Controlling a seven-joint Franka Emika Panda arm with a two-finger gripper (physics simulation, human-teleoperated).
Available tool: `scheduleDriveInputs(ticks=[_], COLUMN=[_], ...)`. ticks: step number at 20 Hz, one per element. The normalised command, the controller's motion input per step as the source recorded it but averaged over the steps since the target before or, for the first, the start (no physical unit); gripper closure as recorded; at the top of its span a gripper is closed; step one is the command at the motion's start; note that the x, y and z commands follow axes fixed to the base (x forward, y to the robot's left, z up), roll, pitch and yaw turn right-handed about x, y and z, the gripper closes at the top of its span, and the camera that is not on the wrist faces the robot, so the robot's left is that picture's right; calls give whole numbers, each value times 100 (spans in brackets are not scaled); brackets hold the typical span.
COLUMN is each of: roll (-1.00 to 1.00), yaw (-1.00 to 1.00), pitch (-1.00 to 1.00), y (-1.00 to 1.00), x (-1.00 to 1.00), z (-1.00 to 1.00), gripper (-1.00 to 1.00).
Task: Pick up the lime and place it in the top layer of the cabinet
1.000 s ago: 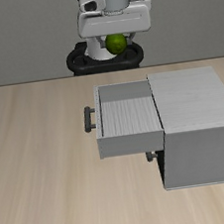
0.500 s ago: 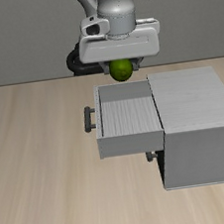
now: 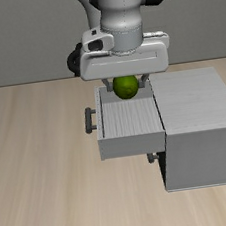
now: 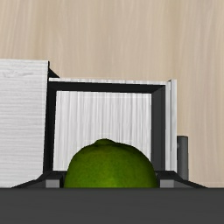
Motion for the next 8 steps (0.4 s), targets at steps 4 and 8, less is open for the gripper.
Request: scheduleDriveInputs(ticks=[4,8], roll=[0,0], yaw=[0,0], pitch=[0,0], y=[0,0], x=[0,0], z=[0,0], gripper=[-100,-100])
